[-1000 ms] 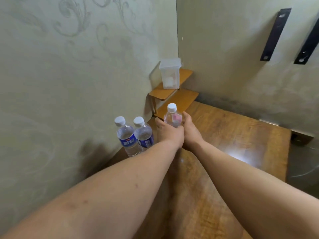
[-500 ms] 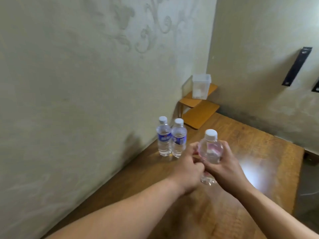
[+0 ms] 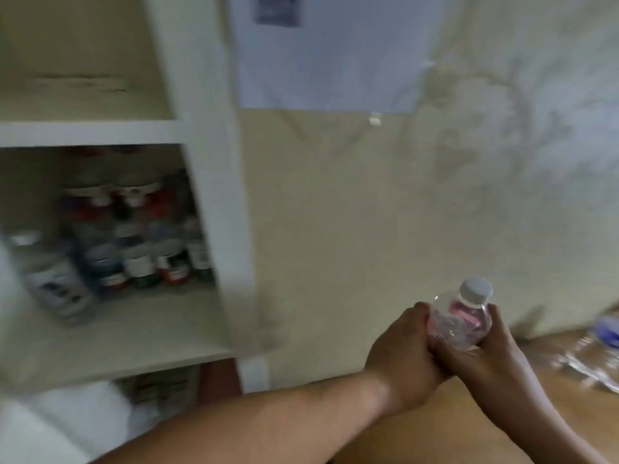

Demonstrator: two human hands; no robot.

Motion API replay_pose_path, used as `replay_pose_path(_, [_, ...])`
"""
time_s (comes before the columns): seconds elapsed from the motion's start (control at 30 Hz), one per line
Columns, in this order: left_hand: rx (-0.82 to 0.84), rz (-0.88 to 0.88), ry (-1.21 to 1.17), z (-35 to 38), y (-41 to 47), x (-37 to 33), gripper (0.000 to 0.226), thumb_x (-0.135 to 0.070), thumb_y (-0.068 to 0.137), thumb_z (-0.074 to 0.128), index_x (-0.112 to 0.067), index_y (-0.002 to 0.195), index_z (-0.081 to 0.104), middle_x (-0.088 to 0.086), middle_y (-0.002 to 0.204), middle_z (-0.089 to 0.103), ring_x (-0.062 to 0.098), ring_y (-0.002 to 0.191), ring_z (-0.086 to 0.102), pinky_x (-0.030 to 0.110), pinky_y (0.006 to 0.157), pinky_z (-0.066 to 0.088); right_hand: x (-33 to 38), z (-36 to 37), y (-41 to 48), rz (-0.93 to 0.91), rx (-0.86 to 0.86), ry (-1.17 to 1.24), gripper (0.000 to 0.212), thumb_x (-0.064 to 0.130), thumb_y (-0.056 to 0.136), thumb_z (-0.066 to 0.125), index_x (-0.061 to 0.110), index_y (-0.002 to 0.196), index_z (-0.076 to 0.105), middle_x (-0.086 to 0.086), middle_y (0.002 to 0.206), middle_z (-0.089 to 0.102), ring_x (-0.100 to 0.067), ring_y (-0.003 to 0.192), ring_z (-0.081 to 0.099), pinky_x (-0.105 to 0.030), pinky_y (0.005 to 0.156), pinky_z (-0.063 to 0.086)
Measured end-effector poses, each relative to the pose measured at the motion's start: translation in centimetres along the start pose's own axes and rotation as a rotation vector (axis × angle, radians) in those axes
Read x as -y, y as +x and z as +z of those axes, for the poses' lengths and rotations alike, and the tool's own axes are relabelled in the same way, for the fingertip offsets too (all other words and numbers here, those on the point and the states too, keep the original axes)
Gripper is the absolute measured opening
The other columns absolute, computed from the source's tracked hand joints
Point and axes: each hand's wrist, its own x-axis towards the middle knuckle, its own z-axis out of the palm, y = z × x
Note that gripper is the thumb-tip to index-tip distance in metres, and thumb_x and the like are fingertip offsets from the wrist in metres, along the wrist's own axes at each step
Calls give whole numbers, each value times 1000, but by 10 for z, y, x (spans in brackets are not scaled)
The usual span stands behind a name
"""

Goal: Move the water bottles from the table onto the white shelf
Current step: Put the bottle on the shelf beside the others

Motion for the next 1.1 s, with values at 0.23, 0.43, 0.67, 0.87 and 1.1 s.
replay_pose_path(0.23, [-310,-164,-89,-191,-146,69,46,-38,84,77,-44,126,59,-21,122,69,-5,111,65,21,98,55,114,178,-40,-165,402,-4,59,29,71,97,46,114,60,16,99,81,-6,85,80,-40,80,65])
replay_pose_path(0.43, [-586,-272,-66,-279,-195,126,40,-46,83,76,-52,120,60,-38,115,68,-14,105,65,18,93,54,181,305,-56,-271,570,2,59,43,76,90,43,123,54,19,106,76,3,94,73,-25,78,59])
replay_pose_path(0.67, [-731,-390,95,-354,-181,226,55,-48,86,70,-42,137,51,-16,124,70,9,116,68,38,99,58,231,422,-27,-203,689,38,62,37,84,87,43,136,52,19,114,72,0,100,68,-19,74,50])
replay_pose_path(0.87, [-817,-476,36,-381,-178,270,64,-19,93,75,-23,151,47,-1,138,65,16,123,63,34,100,53,247,486,-15,-201,700,-42,64,43,86,82,42,141,48,13,119,68,-8,98,65,-23,72,48])
replay_pose_path(1.1, [-983,-483,19,-371,-174,286,59,-29,94,72,-32,146,44,-3,132,55,20,124,58,43,100,55,254,521,-2,-133,638,-29,67,53,79,82,45,138,50,13,118,69,-11,103,67,-32,83,55])
